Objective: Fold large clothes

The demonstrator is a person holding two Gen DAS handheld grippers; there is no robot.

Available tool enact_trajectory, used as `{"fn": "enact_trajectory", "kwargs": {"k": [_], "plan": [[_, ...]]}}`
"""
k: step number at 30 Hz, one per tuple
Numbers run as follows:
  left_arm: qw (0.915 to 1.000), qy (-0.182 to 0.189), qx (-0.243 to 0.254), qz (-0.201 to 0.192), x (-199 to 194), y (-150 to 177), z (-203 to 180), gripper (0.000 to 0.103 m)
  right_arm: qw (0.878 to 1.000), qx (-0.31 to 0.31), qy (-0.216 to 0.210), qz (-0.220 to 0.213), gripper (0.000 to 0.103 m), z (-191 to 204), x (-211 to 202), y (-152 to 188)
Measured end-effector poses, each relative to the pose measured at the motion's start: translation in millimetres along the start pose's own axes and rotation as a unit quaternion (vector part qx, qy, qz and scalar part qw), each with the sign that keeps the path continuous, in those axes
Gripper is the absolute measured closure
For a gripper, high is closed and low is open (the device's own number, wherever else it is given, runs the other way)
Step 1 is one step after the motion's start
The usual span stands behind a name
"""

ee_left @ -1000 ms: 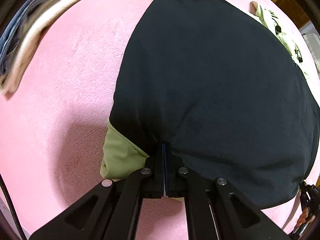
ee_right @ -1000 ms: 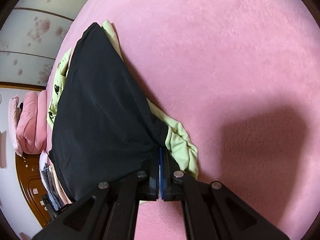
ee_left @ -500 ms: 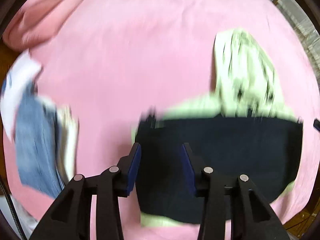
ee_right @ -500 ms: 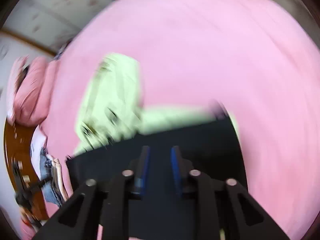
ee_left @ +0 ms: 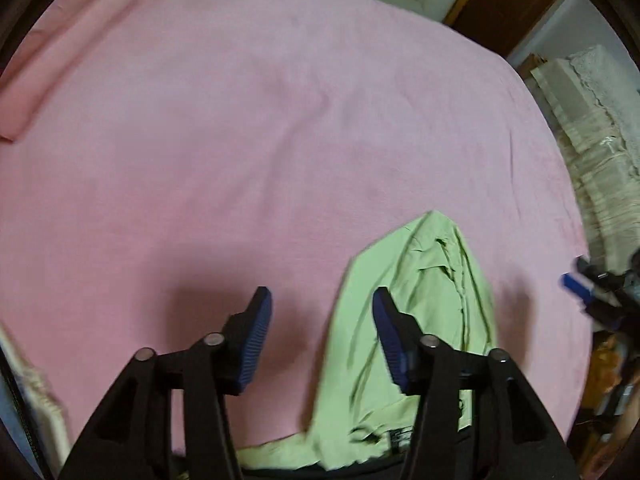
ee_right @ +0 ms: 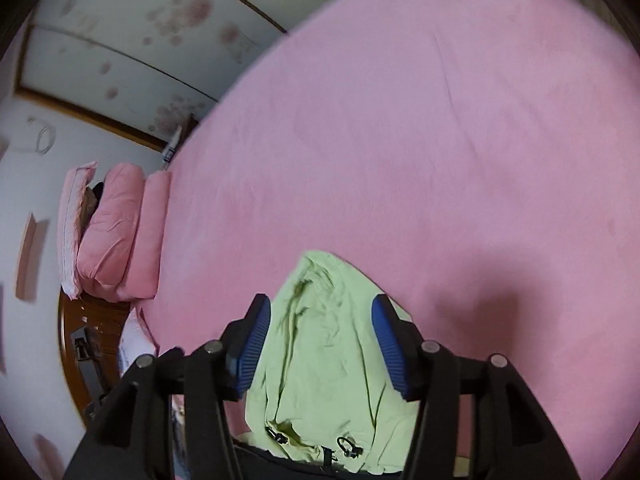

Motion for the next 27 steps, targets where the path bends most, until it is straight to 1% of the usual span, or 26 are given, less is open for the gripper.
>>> {"fn": "enact_trajectory", "kwargs": {"k": [1,3,4,6,8,10,12,13,14,15,16,17,18,19,20,21,22,23,24,25,26,27], "plan": [[0.9999,0.004,-0.004,0.010,14,6,1,0.050,1.000,0.004,0.009,0.016,0.050,-7,14,2],[0.9994,0.013,-0.006,0.030,43,6,2,0.050,0.998,-0.008,0.033,0.053,0.050,-20,44,11],[0.9991,0.020,-0.006,0.038,54,8,1,0.050,0.996,-0.025,0.044,0.073,0.050,-26,61,18],[0.9973,0.046,-0.003,0.058,82,13,-3,0.050,0.991,-0.057,0.056,0.106,0.050,-33,89,32],[0.9963,0.053,0.003,0.068,101,18,-6,0.050,0.988,-0.070,0.062,0.122,0.050,-37,108,42],[0.9959,0.050,0.009,0.075,117,20,-6,0.050,0.988,-0.072,0.056,0.124,0.050,-40,123,47],[0.9957,0.046,0.013,0.080,131,22,-5,0.050,0.992,-0.064,0.025,0.107,0.051,-37,128,44],[0.9956,0.051,0.018,0.077,133,22,-7,0.050,0.993,-0.057,0.011,0.098,0.053,-35,129,40],[0.9953,0.059,0.026,0.072,134,21,-10,0.058,0.994,-0.054,-0.001,0.092,0.062,-33,130,38],[0.9943,0.074,0.037,0.068,135,21,-15,0.064,0.994,-0.056,-0.004,0.093,0.074,-32,133,36],[0.9932,0.084,0.042,0.068,136,22,-18,0.074,0.994,-0.061,-0.006,0.096,0.081,-31,135,37],[0.9921,0.094,0.047,0.068,135,24,-21,0.087,0.993,-0.059,-0.027,0.099,0.094,-26,136,38],[0.9905,0.106,0.062,0.063,133,27,-26,0.092,0.993,-0.055,-0.047,0.096,0.094,-21,135,37],[0.9898,0.109,0.077,0.050,126,30,-29,0.094,0.993,-0.057,-0.056,0.088,0.095,-19,131,37],[0.9881,0.120,0.091,0.031,117,35,-33,0.096,0.992,-0.063,-0.081,0.072,0.096,-13,124,39],[0.9843,0.147,0.096,0.013,105,42,-38,0.097,0.990,-0.064,-0.106,0.063,0.096,-9,118,42],[0.9813,0.167,0.096,0.000,95,49,-40,0.098,0.987,-0.055,-0.141,0.052,0.096,-4,109,49],[0.9771,0.194,0.086,-0.019,81,59,-41,0.099,0.980,-0.038,-0.191,0.042,0.096,0,97,56],[0.9713,0.224,0.074,-0.033,69,69,-43,0.099,0.972,-0.025,-0.232,0.028,0.096,3,84,63],[0.9657,0.248,0.065,-0.040,60,77,-44,0.100,0.966,-0.019,-0.259,0.015,0.096,5,72,69],[0.9582,0.276,0.051,-0.054,46,88,-46,0.100,0.959,-0.020,-0.281,-0.001,0.096,8,59,75],[0.9526,0.295,0.043,-0.062,36,98,-47,0.100,0.956,-0.025,-0.294,-0.012,0.096,10,49,82]]}}
Point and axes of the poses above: each gripper's, at about its wrist camera, not at the fingertips, and x roughly the way its jaws point, z to its left, y to its underside, the point moved 9 cm from there along x, roughly the way its jaws point, and after that the axes turned 10 degrees about y, right-handed, at the moved point
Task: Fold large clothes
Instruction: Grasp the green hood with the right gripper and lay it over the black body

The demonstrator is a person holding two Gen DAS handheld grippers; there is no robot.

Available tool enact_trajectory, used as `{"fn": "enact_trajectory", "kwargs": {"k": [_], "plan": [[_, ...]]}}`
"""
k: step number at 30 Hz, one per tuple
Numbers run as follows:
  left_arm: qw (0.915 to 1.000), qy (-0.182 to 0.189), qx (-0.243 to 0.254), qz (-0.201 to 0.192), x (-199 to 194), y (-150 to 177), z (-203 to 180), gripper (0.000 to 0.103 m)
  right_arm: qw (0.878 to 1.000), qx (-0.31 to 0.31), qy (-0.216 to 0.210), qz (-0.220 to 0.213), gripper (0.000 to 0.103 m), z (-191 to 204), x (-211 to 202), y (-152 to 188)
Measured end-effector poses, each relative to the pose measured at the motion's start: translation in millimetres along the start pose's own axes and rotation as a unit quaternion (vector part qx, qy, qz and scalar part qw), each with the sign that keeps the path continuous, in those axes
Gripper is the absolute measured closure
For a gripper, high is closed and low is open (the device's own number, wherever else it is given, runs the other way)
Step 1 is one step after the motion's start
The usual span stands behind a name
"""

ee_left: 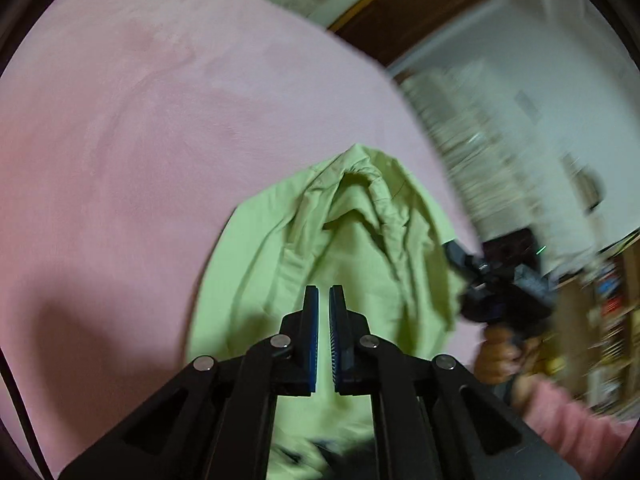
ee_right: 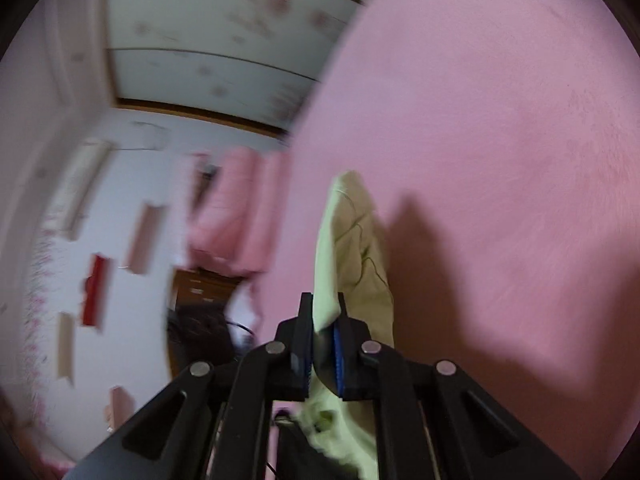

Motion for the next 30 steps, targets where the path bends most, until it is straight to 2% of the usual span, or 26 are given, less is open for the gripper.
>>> {"fn": "enact_trajectory", "kwargs": {"k": [3,5,8,11,15,18,21,22,24,25,26,27,29,30], "plan": [[0.9994,0.029,-0.008,-0.015,-25,19,-20,0.100,0.998,-0.039,-0.048,-0.023,0.096,37,-27,26],[0.9996,0.027,-0.009,-0.007,-35,34,-28,0.100,0.995,-0.065,-0.075,-0.020,0.096,58,-41,44],[1.0000,0.007,-0.005,-0.001,-58,50,-38,0.100,0.988,-0.125,-0.084,0.021,0.096,89,-50,81],[0.9999,0.004,-0.011,-0.007,-81,69,-48,0.100,0.979,-0.174,-0.079,0.072,0.096,107,-57,123],[0.9994,-0.034,0.000,0.010,-109,109,-62,0.098,0.957,-0.251,-0.023,0.144,0.094,114,-51,195],[0.9979,-0.060,-0.014,0.020,-120,144,-62,0.091,0.939,-0.292,0.034,0.180,0.089,102,-43,237],[0.9948,-0.077,-0.055,0.039,-126,186,-54,0.083,0.909,-0.345,0.114,0.204,0.084,75,-44,285],[0.9932,-0.085,-0.067,0.043,-129,197,-50,0.079,0.896,-0.363,0.149,0.209,0.082,64,-45,299],[0.9886,-0.107,-0.097,0.042,-142,219,-42,0.075,0.879,-0.384,0.190,0.211,0.078,49,-47,315],[0.9855,-0.120,-0.113,0.039,-148,226,-35,0.067,0.871,-0.389,0.212,0.211,0.077,40,-50,321],[0.9808,-0.138,-0.132,0.037,-156,234,-28,0.054,0.868,-0.389,0.224,0.211,0.076,34,-54,324],[0.9774,-0.150,-0.146,0.031,-161,238,-22,0.050,0.869,-0.382,0.237,0.206,0.075,29,-61,325],[0.9716,-0.170,-0.164,0.010,-170,239,-9,0.033,0.883,-0.356,0.247,0.183,0.073,25,-70,316],[0.9691,-0.176,-0.173,-0.002,-175,239,-5,0.028,0.895,-0.331,0.250,0.162,0.071,26,-77,311]]}}
Point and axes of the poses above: each gripper's, at about its wrist camera, not at the fingertips, and x roughly the way its jaws point, z to its left, y to its underside, the point moved 9 cm from there along x, roughly the way its jaws point, and after that the axes turned 10 degrees about y, right-handed, at the moved point
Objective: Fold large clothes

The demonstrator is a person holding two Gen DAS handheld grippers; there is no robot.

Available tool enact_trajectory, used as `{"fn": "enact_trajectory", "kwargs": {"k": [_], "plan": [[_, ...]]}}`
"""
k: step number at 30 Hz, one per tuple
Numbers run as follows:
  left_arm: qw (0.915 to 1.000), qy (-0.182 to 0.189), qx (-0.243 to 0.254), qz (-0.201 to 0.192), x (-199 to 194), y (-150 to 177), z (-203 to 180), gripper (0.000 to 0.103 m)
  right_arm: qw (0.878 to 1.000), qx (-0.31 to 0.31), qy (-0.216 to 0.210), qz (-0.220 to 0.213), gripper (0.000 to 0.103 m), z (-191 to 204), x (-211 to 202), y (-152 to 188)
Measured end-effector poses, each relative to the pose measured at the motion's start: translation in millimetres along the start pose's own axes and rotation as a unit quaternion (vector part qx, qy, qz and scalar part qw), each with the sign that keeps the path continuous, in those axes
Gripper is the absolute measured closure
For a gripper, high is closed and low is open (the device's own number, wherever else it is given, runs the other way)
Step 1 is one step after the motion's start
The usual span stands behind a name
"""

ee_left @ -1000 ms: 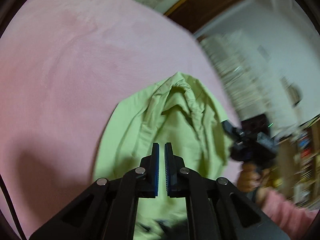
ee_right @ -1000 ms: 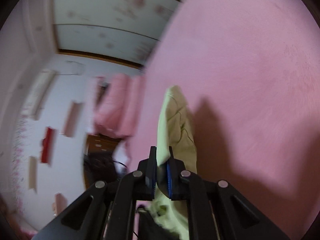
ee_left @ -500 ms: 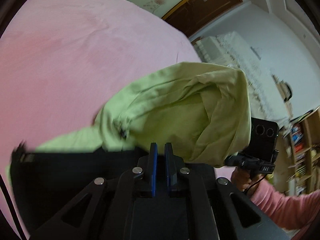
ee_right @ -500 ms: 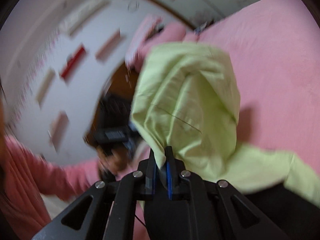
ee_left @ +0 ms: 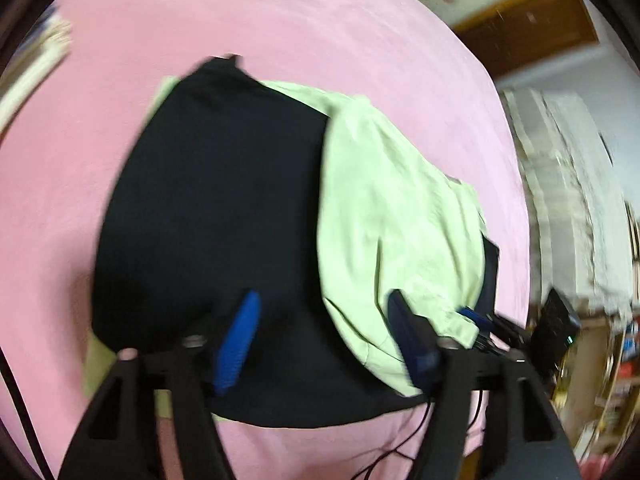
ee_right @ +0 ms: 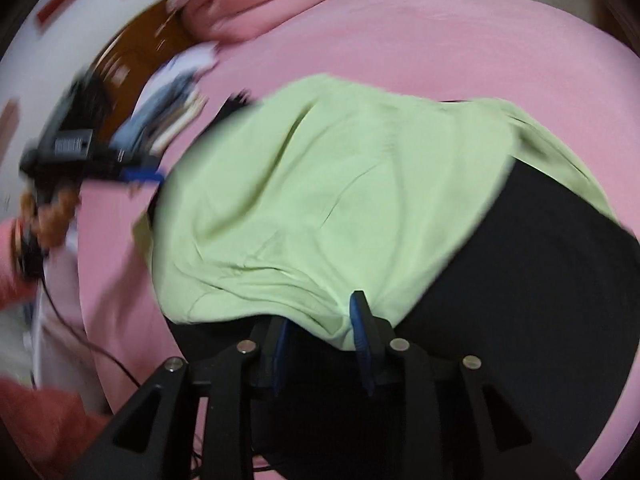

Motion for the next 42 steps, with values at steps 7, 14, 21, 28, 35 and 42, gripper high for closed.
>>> {"fn": "enact_trajectory", "kwargs": {"k": [7,14,21,28,35,42], "plan": [[0.9994,-0.016,0.031,-0.007,5,-10,-18,0.022,0.980,0.168,0.002,-0.105,0.024,-14,-33,2],[0.9928,-0.015,0.119,-0.003,29,-15,-61,0.034,0.950,0.271,-0.006,-0.154,0.024,-20,-37,12],[0.9858,-0.077,0.149,0.006,88,-46,-68,0.071,0.955,0.265,-0.030,-0.131,0.097,-8,25,-39],[0.9865,-0.099,0.131,-0.001,117,-73,-44,0.072,0.935,0.332,0.035,-0.117,0.103,-86,50,-48],[0.9846,-0.081,0.150,-0.039,96,-63,-53,0.072,0.919,0.304,0.186,-0.171,0.100,-123,-1,-46],[0.9884,-0.040,0.139,-0.046,130,-106,-80,0.072,0.966,0.182,0.060,-0.171,0.100,-44,49,-125]]}}
Point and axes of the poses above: each gripper's, at about its wrist camera, not at the fingertips, and x roughly the way its jaws point, z to its left, y to its underside, the point moved 9 cm from there along x, roughly the way its jaws point, and after that the axes turned 10 degrees about y, right-handed, at the moved point
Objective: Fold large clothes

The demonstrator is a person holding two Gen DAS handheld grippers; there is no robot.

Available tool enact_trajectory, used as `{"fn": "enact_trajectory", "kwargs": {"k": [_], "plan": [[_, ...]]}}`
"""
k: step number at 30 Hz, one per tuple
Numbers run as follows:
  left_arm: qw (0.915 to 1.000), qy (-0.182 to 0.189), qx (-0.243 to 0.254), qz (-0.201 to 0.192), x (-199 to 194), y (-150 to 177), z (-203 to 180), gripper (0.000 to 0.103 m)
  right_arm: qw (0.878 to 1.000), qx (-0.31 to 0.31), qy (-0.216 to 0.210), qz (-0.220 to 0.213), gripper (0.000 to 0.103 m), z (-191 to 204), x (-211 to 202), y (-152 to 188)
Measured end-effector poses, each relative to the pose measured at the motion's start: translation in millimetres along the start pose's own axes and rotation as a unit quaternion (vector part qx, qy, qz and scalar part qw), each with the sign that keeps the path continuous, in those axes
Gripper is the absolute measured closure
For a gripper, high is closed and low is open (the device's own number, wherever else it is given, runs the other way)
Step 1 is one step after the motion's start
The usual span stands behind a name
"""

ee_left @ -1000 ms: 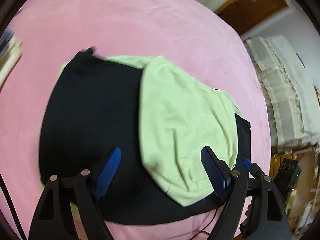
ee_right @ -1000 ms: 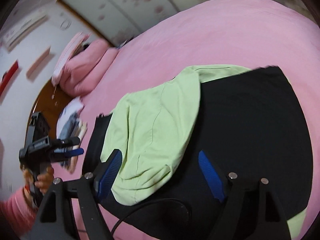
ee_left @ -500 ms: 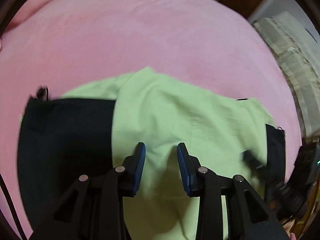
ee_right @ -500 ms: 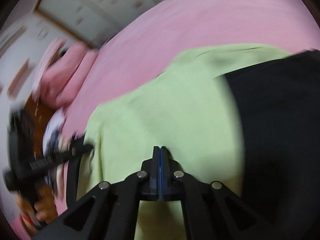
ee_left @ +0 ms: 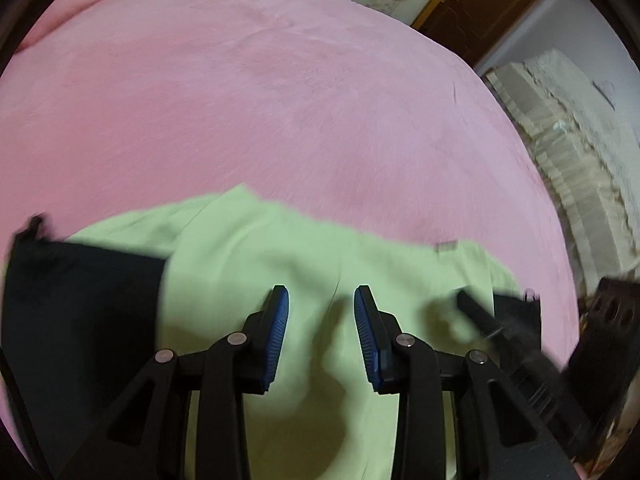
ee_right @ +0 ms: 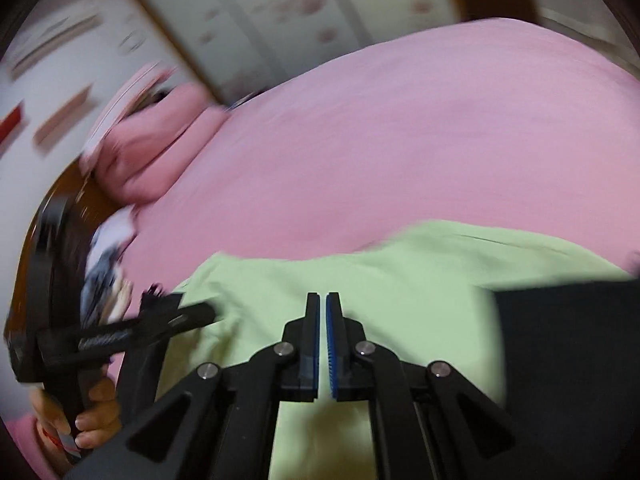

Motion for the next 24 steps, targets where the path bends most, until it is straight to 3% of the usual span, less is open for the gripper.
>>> {"fn": "enact_trajectory", "kwargs": {"k": [2,3,4,6,7,8,10,11,13,14,17,20,22,24], "plan": [[0.9998,-0.010,-0.017,-0.005,11,-9,10,0.077,1.000,0.003,-0.006,0.009,0.100,7,30,-2],[0.9996,-0.015,-0.021,-0.010,14,-12,15,0.084,0.999,0.022,0.007,0.030,0.103,-3,47,-1],[0.9993,-0.023,-0.023,-0.017,12,-13,24,0.097,0.998,0.054,-0.005,0.042,0.103,-13,54,-1],[0.9983,-0.029,-0.032,-0.040,0,-16,44,0.101,0.992,0.117,-0.034,0.033,0.103,-37,49,-8],[0.9978,-0.026,-0.038,-0.046,-4,-15,52,0.102,0.991,0.130,-0.006,0.014,0.103,-54,40,-12],[0.9976,-0.016,-0.047,-0.049,-10,-15,59,0.102,0.990,0.132,0.058,-0.003,0.103,-77,31,-14],[0.9942,-0.070,-0.057,-0.058,-27,-11,78,0.102,0.984,0.152,0.097,-0.007,0.103,-108,17,-15],[0.9935,-0.075,-0.059,-0.061,-34,-9,81,0.102,0.977,0.164,0.135,-0.005,0.103,-125,8,-13],[0.9934,-0.079,-0.056,-0.061,-49,0,77,0.102,0.971,0.177,0.160,-0.013,0.103,-136,-10,-14],[0.9945,-0.077,-0.043,-0.057,-54,4,69,0.101,0.972,0.181,0.149,-0.015,0.102,-131,-19,-15],[0.9977,-0.055,0.027,-0.028,-64,32,33,0.100,0.987,0.153,0.050,-0.015,0.102,-72,-33,-17],[0.9974,-0.049,0.047,0.026,-47,67,13,0.099,0.994,0.097,-0.016,0.046,0.102,-5,-20,9],[0.9943,-0.087,0.050,0.036,-40,79,23,0.099,0.992,0.077,-0.007,0.104,0.102,12,5,39],[0.9935,-0.106,0.032,0.027,-46,82,40,0.099,0.989,0.096,-0.001,0.115,0.103,2,10,61]]}}
Point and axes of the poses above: each gripper's, at about its wrist camera, not at the fingertips, and x roughly the way its jaws point, z to its left, y to its underside, the point moved 9 cm from there along x, roughly the way its jaws point, and after that the axes turned 10 degrees about y, right-handed, at the moved point
